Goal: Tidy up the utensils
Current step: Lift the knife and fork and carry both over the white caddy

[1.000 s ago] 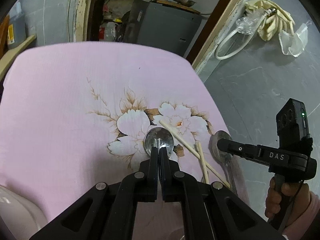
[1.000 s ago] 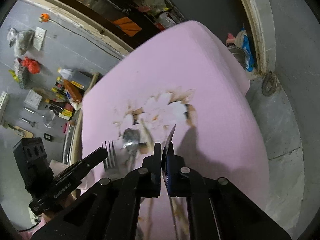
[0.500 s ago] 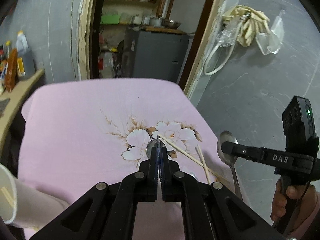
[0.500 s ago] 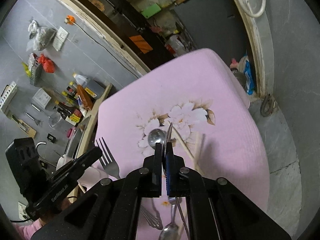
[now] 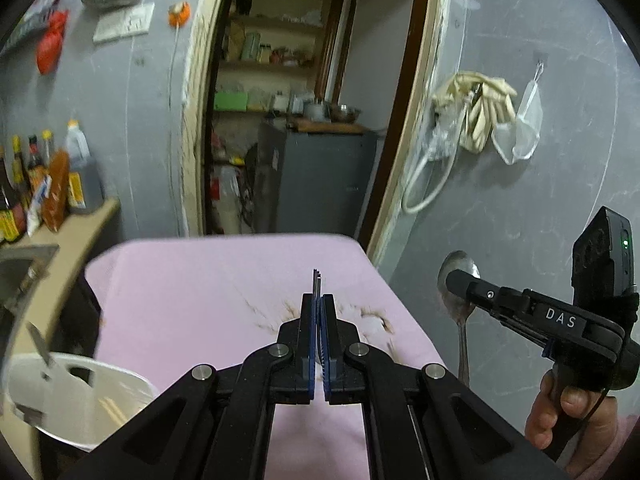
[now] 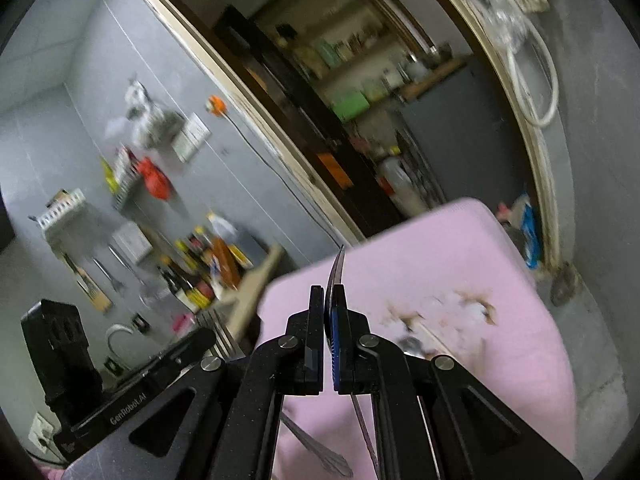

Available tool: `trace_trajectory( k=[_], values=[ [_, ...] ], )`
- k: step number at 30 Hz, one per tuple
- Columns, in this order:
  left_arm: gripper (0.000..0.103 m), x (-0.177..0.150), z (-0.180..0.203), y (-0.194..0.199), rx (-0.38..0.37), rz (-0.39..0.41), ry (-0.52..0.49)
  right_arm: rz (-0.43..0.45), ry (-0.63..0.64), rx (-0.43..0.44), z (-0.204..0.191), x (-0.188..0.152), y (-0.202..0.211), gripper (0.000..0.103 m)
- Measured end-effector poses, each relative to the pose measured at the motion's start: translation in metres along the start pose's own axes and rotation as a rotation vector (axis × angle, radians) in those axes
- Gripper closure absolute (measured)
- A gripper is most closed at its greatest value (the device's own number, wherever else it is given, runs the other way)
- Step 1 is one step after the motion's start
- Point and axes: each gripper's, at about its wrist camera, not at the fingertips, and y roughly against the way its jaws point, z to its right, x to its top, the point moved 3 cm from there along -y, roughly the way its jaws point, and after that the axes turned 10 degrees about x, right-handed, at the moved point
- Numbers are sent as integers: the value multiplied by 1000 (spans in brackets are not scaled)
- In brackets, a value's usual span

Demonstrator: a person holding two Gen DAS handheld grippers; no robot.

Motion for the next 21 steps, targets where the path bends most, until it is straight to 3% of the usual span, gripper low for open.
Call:
trace_trajectory(
  k=[10, 21],
  values=[
    [101, 40, -64, 59, 90, 113, -24, 97, 77, 147, -96, 5, -41, 100],
    [101, 51, -174, 105, 263, 184, 17, 156, 213, 264, -196, -28, -99, 100]
  ],
)
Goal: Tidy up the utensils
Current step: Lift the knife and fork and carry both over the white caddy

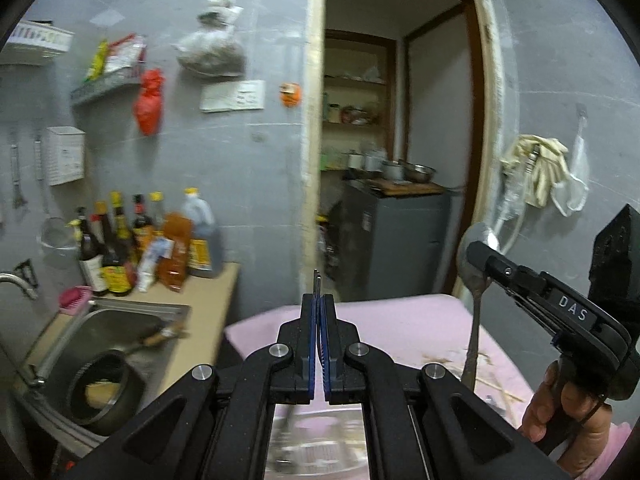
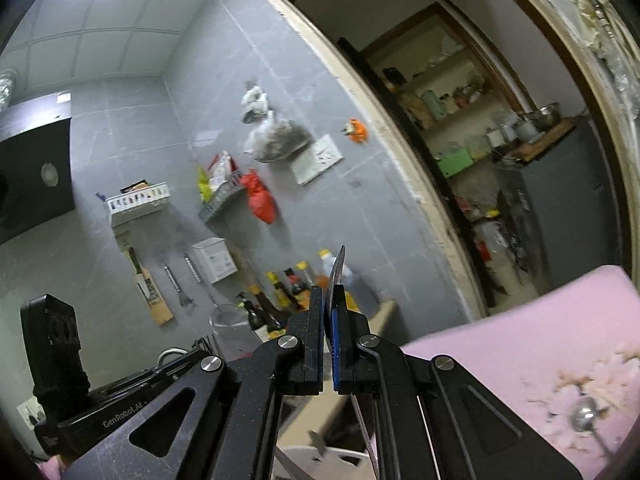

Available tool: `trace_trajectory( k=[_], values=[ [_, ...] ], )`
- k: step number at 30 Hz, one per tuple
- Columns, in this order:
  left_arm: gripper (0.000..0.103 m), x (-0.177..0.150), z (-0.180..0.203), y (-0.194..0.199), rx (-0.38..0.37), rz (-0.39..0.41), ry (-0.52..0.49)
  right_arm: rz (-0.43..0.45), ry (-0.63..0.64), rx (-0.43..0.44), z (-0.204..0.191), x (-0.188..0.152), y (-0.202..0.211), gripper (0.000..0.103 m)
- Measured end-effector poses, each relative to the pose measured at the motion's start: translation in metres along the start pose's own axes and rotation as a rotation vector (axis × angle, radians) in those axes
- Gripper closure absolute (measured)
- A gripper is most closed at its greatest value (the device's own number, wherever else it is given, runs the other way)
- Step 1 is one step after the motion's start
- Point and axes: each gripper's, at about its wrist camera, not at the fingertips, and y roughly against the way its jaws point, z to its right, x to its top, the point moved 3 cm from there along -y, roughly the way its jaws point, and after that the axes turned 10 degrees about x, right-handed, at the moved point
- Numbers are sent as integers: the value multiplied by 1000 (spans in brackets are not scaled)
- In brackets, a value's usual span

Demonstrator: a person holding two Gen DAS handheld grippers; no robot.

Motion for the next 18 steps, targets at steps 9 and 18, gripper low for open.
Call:
trace_trajectory(
  k=[9, 18],
  values=[
    [101, -13, -63, -24, 124, 2, -4, 11, -6, -41, 5, -39, -38, 100],
    [100, -40, -62, -49, 133, -22, -53, -56, -52, -124, 32, -73, -46, 99]
  ],
)
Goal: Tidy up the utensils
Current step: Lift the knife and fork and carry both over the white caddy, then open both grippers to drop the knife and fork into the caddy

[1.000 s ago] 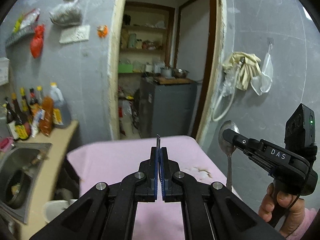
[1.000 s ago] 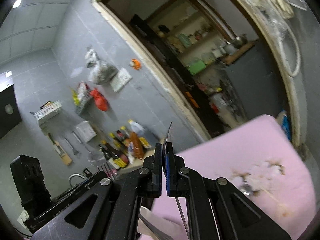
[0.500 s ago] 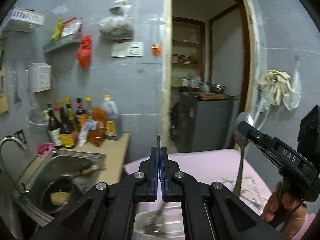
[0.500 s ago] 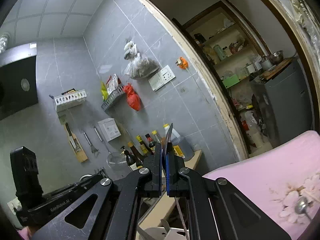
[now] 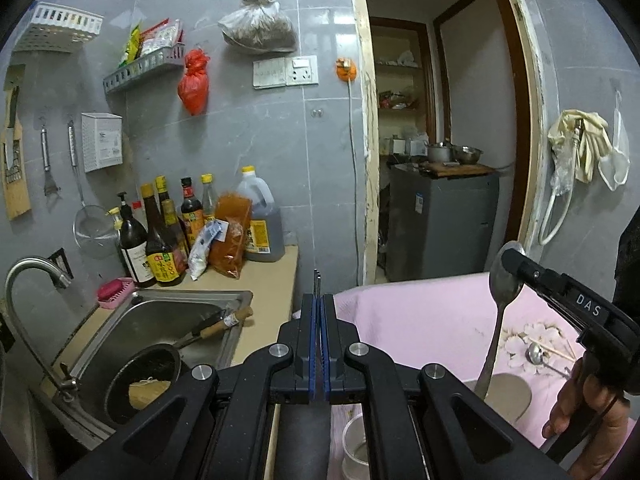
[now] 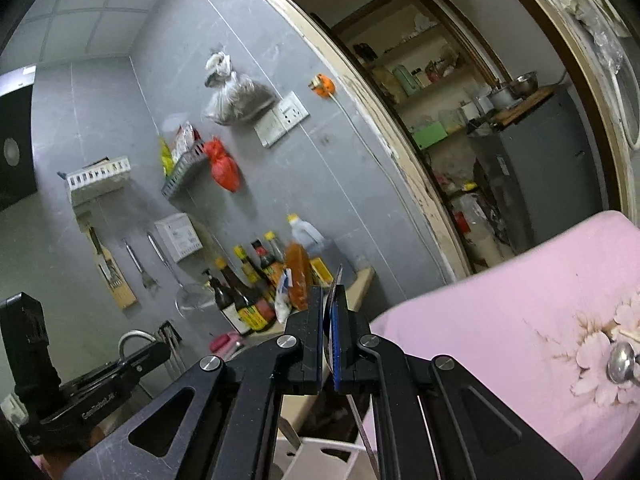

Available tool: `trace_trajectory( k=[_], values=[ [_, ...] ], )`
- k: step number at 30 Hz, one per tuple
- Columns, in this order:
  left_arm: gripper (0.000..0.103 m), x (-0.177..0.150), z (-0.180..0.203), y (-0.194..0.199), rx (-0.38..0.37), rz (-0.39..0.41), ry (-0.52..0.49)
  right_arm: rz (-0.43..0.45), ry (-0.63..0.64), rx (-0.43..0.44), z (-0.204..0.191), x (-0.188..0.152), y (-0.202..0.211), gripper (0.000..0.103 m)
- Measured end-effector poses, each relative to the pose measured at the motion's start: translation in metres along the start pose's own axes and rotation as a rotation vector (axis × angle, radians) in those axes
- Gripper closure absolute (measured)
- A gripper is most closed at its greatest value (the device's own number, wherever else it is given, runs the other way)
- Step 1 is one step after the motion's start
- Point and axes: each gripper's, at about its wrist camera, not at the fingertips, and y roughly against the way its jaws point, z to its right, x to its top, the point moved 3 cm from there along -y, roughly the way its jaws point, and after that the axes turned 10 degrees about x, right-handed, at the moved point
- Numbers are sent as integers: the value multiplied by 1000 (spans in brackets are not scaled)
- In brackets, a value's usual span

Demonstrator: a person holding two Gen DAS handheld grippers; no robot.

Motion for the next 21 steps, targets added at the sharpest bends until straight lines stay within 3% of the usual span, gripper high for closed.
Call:
trace_trajectory(
  k=[8, 17, 21],
  values=[
    [100, -22, 24, -4, -14, 24, -67, -59, 27, -33, 6, -15, 4, 99],
    [100, -21, 19, 3, -11, 66, -7, -100, 27, -46, 10, -28, 11, 99],
    [100, -26, 25, -2, -7, 53, -39, -110, 32, -50, 8, -28, 14, 99]
  ],
)
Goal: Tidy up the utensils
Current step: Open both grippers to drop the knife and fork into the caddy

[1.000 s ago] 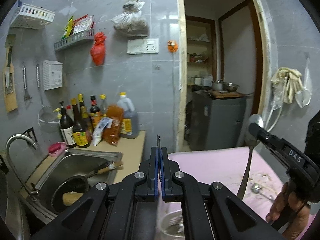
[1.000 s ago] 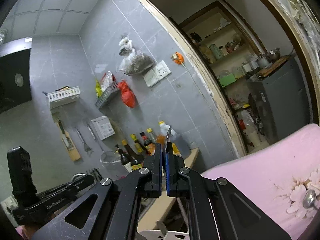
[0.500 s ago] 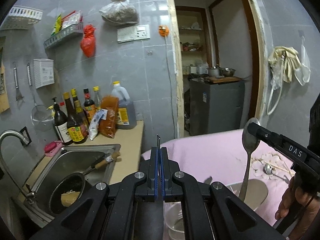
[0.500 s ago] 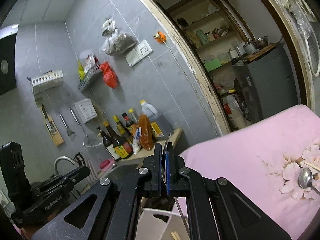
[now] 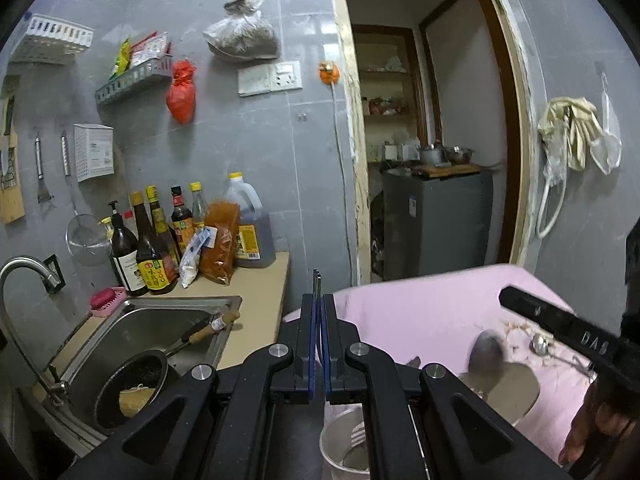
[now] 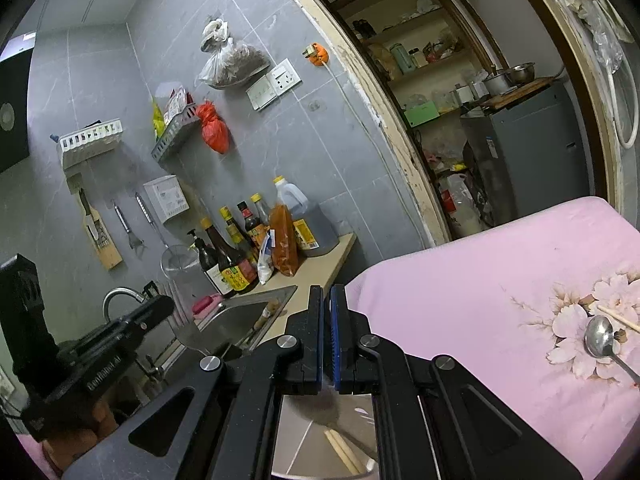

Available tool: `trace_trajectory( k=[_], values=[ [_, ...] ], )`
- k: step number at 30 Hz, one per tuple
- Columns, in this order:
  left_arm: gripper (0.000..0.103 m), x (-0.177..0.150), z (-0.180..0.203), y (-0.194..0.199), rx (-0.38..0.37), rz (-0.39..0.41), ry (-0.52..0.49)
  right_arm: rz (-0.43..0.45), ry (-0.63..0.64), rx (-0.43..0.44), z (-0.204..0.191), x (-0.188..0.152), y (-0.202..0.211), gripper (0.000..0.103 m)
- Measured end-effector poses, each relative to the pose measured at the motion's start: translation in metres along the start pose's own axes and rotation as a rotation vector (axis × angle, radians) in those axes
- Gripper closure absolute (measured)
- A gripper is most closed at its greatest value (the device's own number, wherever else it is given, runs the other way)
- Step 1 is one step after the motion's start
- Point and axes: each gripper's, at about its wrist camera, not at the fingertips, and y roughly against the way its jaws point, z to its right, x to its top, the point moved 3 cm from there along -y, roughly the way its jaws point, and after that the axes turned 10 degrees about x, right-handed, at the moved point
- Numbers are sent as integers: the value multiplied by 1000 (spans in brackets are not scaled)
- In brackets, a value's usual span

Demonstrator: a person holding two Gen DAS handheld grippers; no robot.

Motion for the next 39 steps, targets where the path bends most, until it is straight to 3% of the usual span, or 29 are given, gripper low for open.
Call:
trace_trajectory(
  k=[5, 10, 14, 16, 20, 29, 39],
  values=[
    [100, -9, 11, 2, -25, -28, -45, -6, -6, -6, 0, -1, 6, 99],
    [97, -15, 15, 2, -90, -93, -25, -11, -2, -22, -2, 2, 15, 97],
    [96, -20, 13, 1, -151, -149, 36, -5, 4, -46, -3, 7, 26, 67],
    [91, -22, 11, 2, -172, -158, 67, -1, 9, -55, -3, 9, 34, 66],
    [67, -21, 11, 7, -205, -155, 122, 2, 34, -80, -4, 15, 49, 57],
    [54, -16, 25, 19, -212, -138, 152, 23, 89, -160, 2, 35, 92, 31],
    [23, -2, 58, 38, -194, -74, 172, 52, 134, -251, 23, 58, 133, 13]
  ],
)
